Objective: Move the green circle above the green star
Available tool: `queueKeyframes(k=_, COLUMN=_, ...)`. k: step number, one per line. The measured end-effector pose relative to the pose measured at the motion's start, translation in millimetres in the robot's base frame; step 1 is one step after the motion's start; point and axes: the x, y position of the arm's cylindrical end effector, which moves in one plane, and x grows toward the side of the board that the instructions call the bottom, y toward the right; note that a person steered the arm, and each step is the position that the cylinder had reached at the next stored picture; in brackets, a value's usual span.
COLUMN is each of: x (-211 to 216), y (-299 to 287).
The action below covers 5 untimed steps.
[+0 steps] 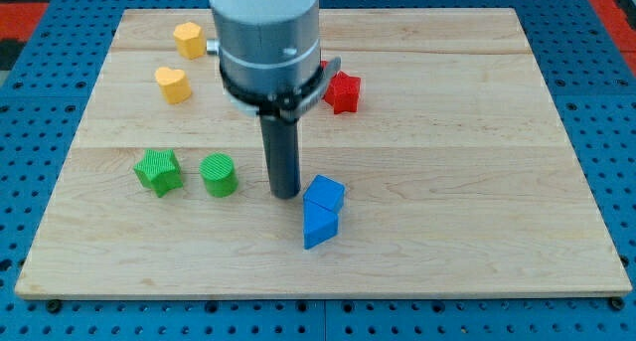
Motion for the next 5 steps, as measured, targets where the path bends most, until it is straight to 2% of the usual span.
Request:
queueKeyframes(k=1, x=6, y=-41)
queueKeyframes(k=2, x=-12, y=-73)
queueKeyframes(k=4, x=-67, y=-68)
queueKeyframes(k=5, x=-76, y=-95)
